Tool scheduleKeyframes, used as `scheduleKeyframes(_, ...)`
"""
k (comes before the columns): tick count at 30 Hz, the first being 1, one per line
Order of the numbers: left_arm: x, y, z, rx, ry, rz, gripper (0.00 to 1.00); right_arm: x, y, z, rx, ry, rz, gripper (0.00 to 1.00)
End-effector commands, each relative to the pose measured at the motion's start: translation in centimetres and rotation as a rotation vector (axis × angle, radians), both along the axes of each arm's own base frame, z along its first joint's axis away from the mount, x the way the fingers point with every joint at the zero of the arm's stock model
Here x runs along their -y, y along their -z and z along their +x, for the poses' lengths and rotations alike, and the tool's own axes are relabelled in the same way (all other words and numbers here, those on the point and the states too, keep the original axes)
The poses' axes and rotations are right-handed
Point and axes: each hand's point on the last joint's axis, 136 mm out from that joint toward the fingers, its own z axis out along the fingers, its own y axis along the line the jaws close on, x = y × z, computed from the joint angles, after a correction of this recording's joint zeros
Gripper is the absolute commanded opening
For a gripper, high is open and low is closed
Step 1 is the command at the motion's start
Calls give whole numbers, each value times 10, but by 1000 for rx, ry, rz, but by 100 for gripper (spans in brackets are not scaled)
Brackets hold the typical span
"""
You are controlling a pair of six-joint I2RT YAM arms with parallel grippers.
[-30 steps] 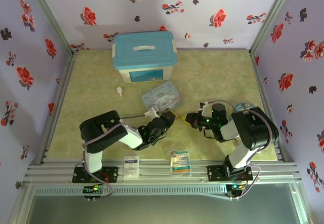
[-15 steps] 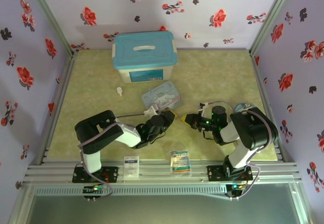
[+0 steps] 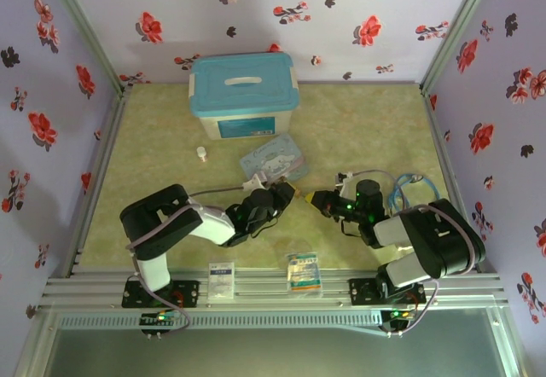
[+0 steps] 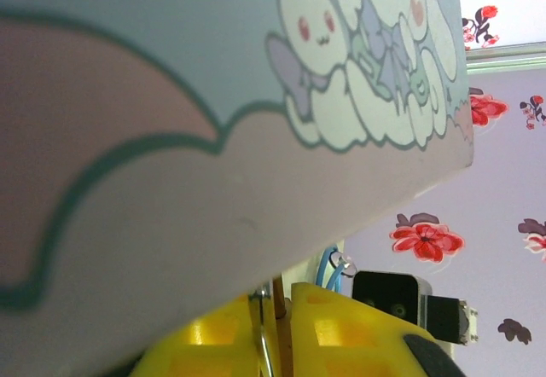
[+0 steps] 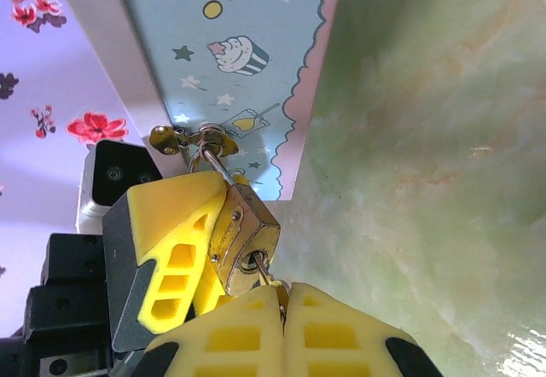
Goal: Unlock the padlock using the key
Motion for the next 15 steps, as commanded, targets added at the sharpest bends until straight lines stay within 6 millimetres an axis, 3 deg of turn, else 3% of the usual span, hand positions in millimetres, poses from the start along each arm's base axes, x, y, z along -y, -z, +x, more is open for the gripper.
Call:
scheduleKeyframes(1, 38, -31, -19, 24, 168, -95, 2, -20, -39, -7, 43, -74, 143, 0)
scheduleKeyframes(5, 37, -23, -19, 14, 177, -62, 2, -23, -42, -12, 22, -87, 179, 0)
scheduleKeyframes(10, 35, -11, -19, 1, 176, -30, 8, -20, -17, -19, -14, -94, 100, 0)
scheduleKeyframes(15, 38, -9, -19, -2, 182, -33, 7, -18, -14, -12, 0, -59, 72, 0)
